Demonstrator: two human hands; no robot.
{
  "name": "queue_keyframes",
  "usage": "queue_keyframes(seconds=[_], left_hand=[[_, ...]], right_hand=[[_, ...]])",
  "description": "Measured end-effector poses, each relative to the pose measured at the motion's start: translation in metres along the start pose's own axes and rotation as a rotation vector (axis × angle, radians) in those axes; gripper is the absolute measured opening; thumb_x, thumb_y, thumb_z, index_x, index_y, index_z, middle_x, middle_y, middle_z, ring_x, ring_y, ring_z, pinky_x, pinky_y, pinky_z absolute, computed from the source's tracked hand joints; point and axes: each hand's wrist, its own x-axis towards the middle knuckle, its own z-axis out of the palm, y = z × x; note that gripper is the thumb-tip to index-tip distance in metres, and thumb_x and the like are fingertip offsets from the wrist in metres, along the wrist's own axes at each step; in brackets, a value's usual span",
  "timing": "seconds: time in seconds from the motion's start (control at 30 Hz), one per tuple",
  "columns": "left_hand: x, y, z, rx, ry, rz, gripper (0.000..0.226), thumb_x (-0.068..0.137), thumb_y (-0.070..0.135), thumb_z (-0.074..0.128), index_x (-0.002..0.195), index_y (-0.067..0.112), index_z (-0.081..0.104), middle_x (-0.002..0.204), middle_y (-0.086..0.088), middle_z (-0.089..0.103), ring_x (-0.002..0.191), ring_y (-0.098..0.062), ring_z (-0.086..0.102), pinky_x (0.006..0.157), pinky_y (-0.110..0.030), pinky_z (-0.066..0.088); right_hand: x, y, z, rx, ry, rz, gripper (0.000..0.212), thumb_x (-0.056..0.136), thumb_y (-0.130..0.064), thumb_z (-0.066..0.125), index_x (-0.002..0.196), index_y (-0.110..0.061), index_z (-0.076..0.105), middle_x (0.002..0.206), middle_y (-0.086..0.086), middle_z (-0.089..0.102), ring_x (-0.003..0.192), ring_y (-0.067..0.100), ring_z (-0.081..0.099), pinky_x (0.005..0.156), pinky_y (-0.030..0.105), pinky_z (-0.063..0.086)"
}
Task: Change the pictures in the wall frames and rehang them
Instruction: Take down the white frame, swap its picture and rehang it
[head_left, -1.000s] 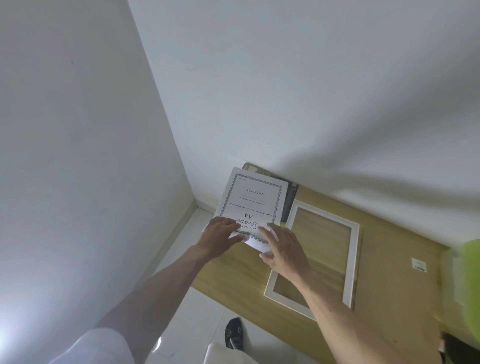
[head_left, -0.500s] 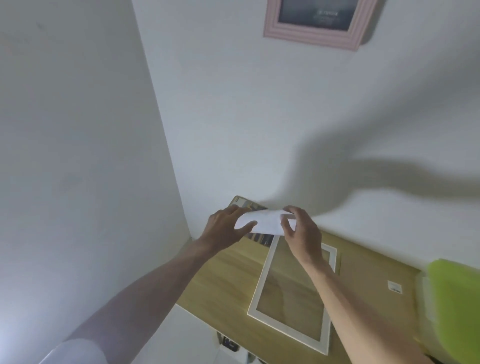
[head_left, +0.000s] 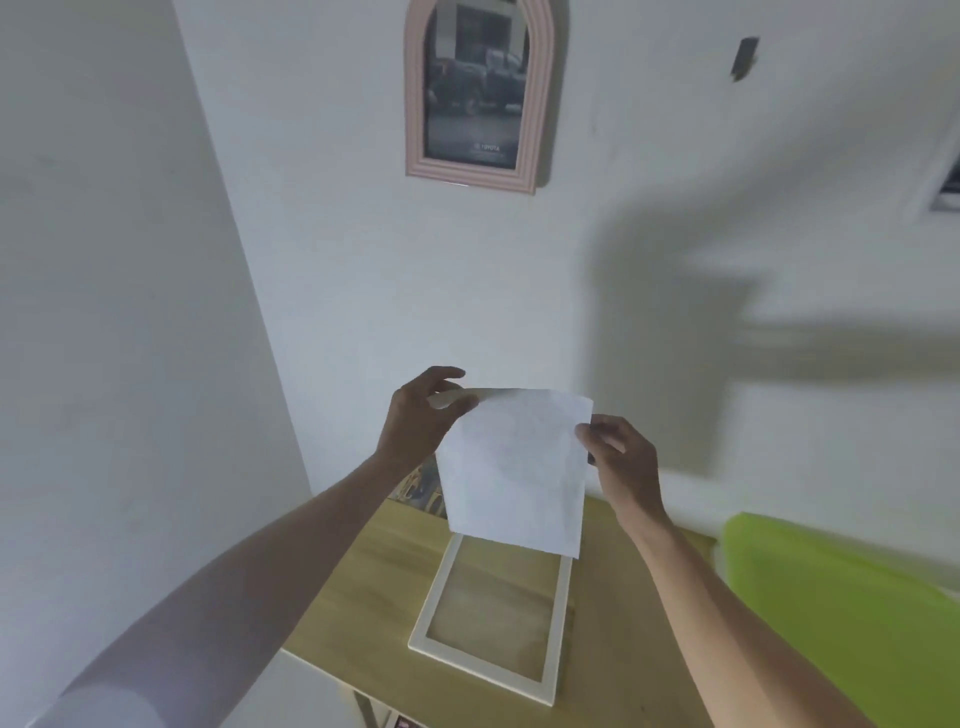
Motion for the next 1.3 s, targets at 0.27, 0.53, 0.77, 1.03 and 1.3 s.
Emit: queue_keyframes(seconds=[0.27, 0.53, 0.77, 1.03, 1.3], left_hand=[[-0.032, 0.006, 0.031, -0.17, -0.16, -0.221, 0.033, 0.071, 0.024, 0.085, 0.098, 0.018, 0.068, 0.093, 0.003, 0.075, 0.089, -0.019, 0.072, 0.089, -0.047, 0.056], [-0.032, -0.001, 0.036, -0.393, -0.162, -0.392, 0.025, 0.076, 0.006, 0.08, 0.097, 0.001, 0.066, 0.094, -0.009, 0.076, 0.087, -0.032, 0.072, 0.085, -0.052, 0.058], [-0.017, -0.049, 0.038, -0.265, -0.284, -0.498, 0.043, 0.075, 0.005, 0.08, 0.114, 0.008, 0.063, 0.092, -0.01, 0.073, 0.087, -0.027, 0.071, 0.073, -0.038, 0.059], [-0.026, -0.129, 0.057, -0.022, -0.415, -0.561, 0.051, 0.073, -0.011, 0.073, 0.119, 0.008, 0.063, 0.077, -0.006, 0.065, 0.075, -0.021, 0.064, 0.07, -0.036, 0.055], [-0.037, -0.185, 0.073, 0.171, -0.505, -0.603, 0.05, 0.072, -0.002, 0.077, 0.117, 0.012, 0.062, 0.088, -0.007, 0.063, 0.076, -0.023, 0.063, 0.067, -0.033, 0.053]], right_hand=[[-0.003, -0.01, -0.045, 0.249, 0.122, 0.102, 0.018, 0.085, -0.023, 0.074, 0.102, -0.019, 0.071, 0.105, 0.008, 0.074, 0.095, 0.027, 0.071, 0.086, 0.045, 0.058], [-0.02, 0.015, -0.048, 0.117, -0.089, 0.301, 0.041, 0.083, -0.026, 0.075, 0.122, -0.025, 0.061, 0.105, 0.002, 0.076, 0.096, 0.023, 0.073, 0.092, 0.041, 0.056], [-0.028, 0.053, -0.035, 0.002, -0.01, 0.358, 0.027, 0.083, -0.01, 0.071, 0.109, -0.019, 0.068, 0.099, 0.003, 0.076, 0.092, 0.022, 0.074, 0.085, 0.041, 0.059], [-0.037, 0.115, -0.017, -0.167, 0.068, 0.484, 0.022, 0.087, -0.007, 0.069, 0.106, -0.015, 0.064, 0.097, 0.006, 0.072, 0.084, 0.025, 0.073, 0.074, 0.042, 0.06], [-0.052, 0.157, 0.001, -0.424, 0.017, 0.6, 0.041, 0.082, -0.003, 0.062, 0.114, -0.028, 0.066, 0.083, 0.004, 0.072, 0.071, 0.017, 0.066, 0.077, 0.04, 0.059]])
